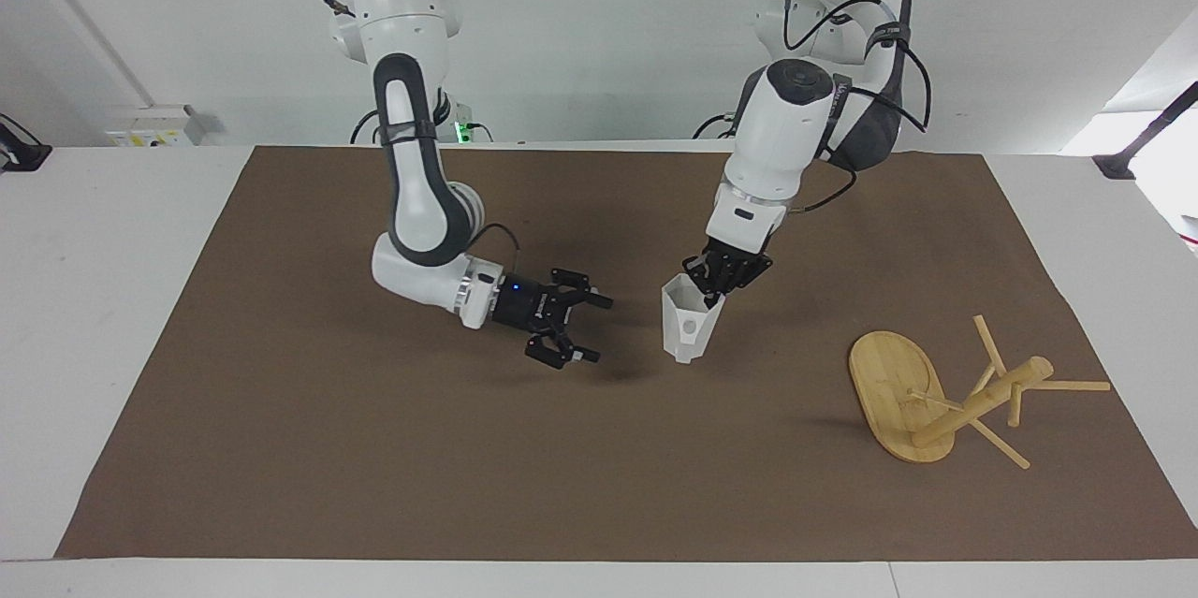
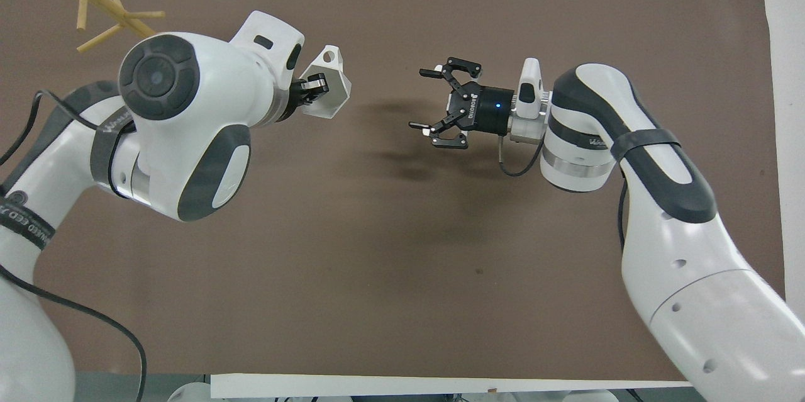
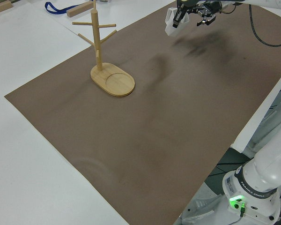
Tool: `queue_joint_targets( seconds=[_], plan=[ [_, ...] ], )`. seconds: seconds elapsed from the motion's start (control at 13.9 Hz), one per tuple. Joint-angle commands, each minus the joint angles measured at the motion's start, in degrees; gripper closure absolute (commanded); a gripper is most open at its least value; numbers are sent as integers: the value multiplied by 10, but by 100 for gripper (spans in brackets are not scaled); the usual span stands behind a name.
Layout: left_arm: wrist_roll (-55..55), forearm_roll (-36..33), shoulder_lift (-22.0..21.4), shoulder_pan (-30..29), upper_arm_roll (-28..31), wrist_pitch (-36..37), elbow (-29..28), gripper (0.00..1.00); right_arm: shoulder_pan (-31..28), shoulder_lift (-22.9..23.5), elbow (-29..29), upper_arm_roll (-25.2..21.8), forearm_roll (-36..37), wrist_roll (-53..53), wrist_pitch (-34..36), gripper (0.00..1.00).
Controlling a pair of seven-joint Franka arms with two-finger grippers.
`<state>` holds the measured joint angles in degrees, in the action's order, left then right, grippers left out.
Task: Hang cup on rack
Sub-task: 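Move the cup toward the mug tree while the right gripper withdraws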
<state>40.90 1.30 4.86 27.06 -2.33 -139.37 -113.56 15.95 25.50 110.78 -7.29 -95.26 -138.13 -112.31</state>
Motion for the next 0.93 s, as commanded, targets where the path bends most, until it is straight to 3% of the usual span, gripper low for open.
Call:
queue_joint_targets(
  seconds=[0.0,0.14,0.43,0.72,0.86],
  plan=[
    [12,-8,-141,-38,-1,-184,-224,100,-112,-24,13,8,136,-10,79,0],
    [31,-7,-160,-67,-3,-344,-313,100,-191,-23,-10,7,236,-8,140,0],
    [100,-3,-94,-85,-4,-510,-325,100,-310,-28,-96,5,424,0,210,0],
    [158,-1,-58,-115,-5,-535,-308,100,-332,-128,-130,5,633,162,215,0],
    [186,-1,-29,-133,-6,-535,-280,100,-331,-163,-130,5,678,279,237,0]
  ],
)
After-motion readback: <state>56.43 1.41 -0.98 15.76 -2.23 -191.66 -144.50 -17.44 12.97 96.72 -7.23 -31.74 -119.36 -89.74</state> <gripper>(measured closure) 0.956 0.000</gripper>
